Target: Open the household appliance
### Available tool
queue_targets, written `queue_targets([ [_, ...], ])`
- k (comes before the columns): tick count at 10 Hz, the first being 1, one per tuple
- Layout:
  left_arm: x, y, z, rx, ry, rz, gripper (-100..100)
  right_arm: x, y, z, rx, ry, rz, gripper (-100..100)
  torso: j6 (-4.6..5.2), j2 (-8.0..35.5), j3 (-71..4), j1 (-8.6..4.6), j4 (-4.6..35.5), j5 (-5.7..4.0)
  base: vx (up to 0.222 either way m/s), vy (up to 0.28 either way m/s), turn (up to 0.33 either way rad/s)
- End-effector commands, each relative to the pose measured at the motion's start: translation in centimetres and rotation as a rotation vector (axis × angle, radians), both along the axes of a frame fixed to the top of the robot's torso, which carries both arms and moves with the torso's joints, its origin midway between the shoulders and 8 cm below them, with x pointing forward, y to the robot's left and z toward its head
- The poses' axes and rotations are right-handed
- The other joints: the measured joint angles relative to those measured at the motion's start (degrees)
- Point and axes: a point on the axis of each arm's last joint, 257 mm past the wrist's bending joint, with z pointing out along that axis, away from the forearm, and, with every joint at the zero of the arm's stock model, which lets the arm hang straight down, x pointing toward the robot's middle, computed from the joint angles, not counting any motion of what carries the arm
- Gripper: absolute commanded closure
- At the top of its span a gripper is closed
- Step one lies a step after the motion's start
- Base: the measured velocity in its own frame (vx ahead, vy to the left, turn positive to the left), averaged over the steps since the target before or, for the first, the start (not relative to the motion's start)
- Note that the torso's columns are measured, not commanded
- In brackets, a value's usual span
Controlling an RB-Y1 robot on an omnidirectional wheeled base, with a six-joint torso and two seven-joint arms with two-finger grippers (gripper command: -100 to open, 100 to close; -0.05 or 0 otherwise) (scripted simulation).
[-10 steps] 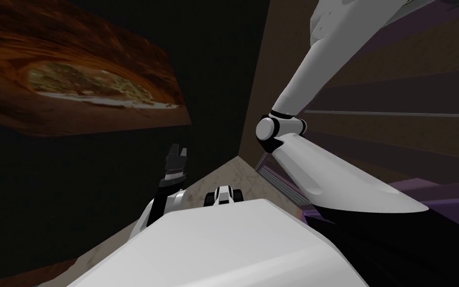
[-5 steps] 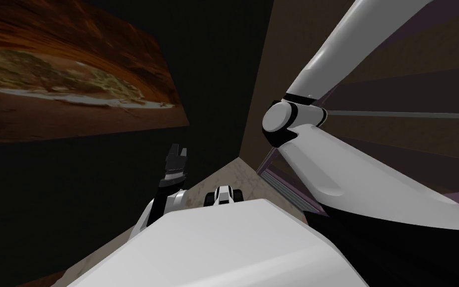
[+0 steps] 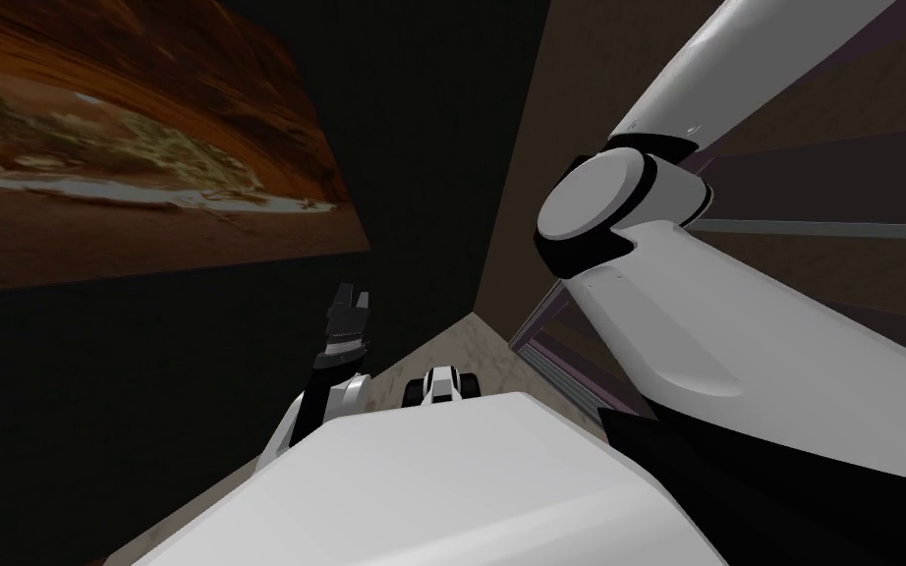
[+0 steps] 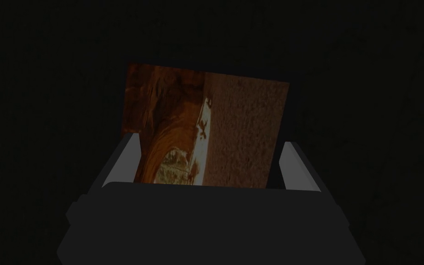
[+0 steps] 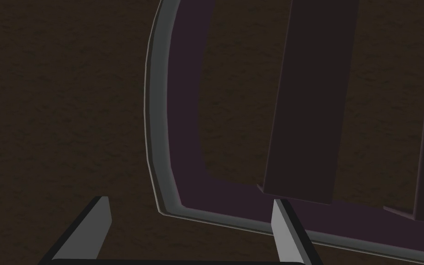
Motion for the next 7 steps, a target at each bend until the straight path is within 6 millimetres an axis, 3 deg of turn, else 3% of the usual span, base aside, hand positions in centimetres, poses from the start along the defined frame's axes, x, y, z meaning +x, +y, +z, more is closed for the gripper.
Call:
queue_targets([
  [1, 0.0, 0.0, 0.0, 0.000, 0.000, 0.000, 0, -0.4, -0.5, 0.3, 0.002, 0.002, -0.002, -100, 0.00, -0.1, 0.0, 0.03, 0.0, 0.00, 0.050, 0.003, 0.000],
  [3, 0.0, 0.0, 0.0, 0.000, 0.000, 0.000, 0, -0.9, -0.5, 0.7, 0.001, 0.002, 0.000, -100, 0.02, 0.0, 0.0, -0.07, 0.0, -0.01, 0.053, -0.038, -0.026],
  [7, 0.0, 0.0, 0.0, 0.000, 0.000, 0.000, 0, -3.6, -0.5, 3.3, -0.005, 0.004, 0.007, -100, -0.01, -0.1, -0.1, 0.16, 0.0, 0.06, 0.065, 0.007, -0.019],
])
